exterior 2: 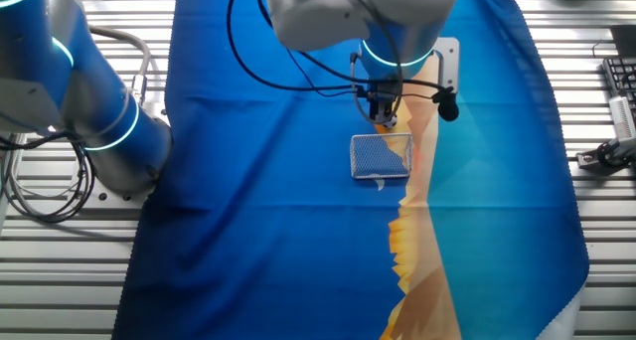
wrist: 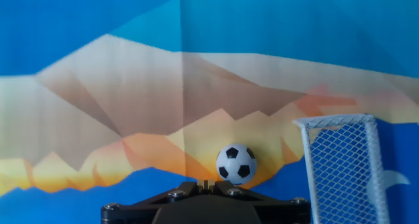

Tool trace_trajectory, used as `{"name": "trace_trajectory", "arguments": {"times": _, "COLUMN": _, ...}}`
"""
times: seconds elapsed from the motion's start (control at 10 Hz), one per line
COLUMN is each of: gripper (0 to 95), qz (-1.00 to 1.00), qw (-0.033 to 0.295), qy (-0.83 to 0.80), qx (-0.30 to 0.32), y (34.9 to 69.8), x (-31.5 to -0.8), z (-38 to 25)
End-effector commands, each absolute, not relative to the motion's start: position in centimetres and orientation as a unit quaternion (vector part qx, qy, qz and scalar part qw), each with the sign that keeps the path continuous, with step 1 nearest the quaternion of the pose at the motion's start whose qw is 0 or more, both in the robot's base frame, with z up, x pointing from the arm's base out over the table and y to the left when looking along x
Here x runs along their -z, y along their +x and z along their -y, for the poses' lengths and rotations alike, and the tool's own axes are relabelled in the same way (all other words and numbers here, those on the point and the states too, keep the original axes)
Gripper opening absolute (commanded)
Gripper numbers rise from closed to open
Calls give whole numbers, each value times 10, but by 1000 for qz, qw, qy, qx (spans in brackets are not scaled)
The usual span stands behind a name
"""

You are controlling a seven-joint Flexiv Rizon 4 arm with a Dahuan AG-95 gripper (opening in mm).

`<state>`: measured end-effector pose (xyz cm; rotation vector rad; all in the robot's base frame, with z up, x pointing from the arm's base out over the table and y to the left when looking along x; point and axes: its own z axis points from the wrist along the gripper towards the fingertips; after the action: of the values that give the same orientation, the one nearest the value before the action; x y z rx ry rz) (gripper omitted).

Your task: Push the soccer ball into the goal

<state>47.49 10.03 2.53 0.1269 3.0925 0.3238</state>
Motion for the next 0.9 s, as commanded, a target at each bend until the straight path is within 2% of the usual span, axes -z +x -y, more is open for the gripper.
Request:
{"name": "trace_trajectory", "arguments": {"times": 0.1, "gripper": 0, "qz": -994, "qw": 16, "qy": 40, "qx": -105, "y": 475, "x": -25, "z": -99}}
{"name": "trace_trajectory", "arguments": {"times": 0.9, "gripper": 0, "qz": -994, "qw": 17, "qy": 46, "qx": -95, "y": 475, "x": -24, "z": -100}}
